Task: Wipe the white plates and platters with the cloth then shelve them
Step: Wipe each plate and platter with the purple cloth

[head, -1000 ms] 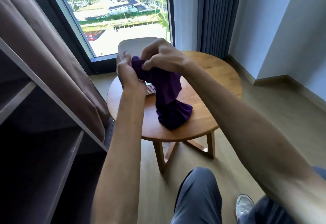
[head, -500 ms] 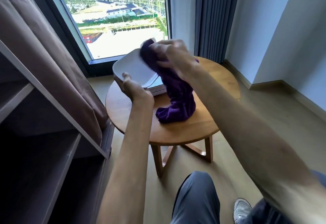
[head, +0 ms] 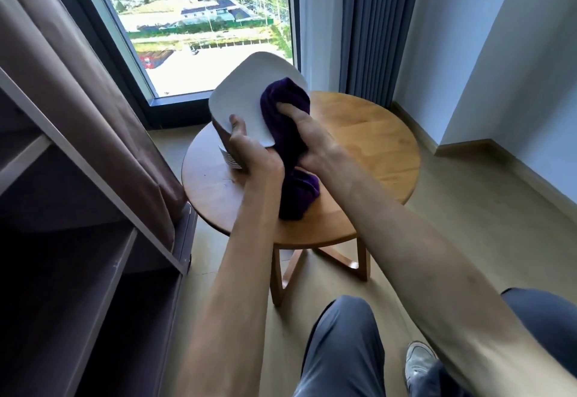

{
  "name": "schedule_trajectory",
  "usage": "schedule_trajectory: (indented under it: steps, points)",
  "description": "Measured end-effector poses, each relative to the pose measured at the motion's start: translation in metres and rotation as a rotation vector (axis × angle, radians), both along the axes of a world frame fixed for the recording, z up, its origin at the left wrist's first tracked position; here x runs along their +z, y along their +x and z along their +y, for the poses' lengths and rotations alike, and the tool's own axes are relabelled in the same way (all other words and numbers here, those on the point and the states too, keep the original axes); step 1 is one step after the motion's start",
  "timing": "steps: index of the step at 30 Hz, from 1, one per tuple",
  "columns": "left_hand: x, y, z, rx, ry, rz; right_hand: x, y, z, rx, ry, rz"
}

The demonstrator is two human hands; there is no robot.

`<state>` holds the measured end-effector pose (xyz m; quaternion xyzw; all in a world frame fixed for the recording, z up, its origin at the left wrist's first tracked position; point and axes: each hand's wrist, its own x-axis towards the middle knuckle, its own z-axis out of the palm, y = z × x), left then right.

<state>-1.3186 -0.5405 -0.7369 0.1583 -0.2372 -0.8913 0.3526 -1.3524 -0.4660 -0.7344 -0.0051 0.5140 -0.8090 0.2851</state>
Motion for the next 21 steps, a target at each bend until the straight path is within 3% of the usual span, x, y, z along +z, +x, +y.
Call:
schedule_trajectory:
  steps: [2,6,10,14,16,21]
  points:
    - [0.004,0.004,0.008,0.054,-0.135,-0.006,0.001,0.001,0.001,-0.023,-0.15,-0.056]
    - [0.016,0.003,-0.004,-0.022,-0.296,-0.056,0.004,0.001,0.006,-0.107,-0.231,-0.039]
    - [0.027,0.018,-0.038,-0.151,-0.452,-0.141,0.014,-0.004,0.011,-0.302,-0.277,-0.043]
    - [0.043,0.033,-0.085,-0.239,-0.614,-0.135,0.016,-0.011,0.024,-0.363,-0.196,0.123]
    - [0.051,0.03,-0.084,-0.201,-0.561,-0.132,0.018,-0.005,0.012,-0.404,-0.179,0.099]
    - [0.033,0.036,-0.027,0.182,-0.262,-0.131,0.012,0.002,-0.009,-0.567,-0.335,-0.094]
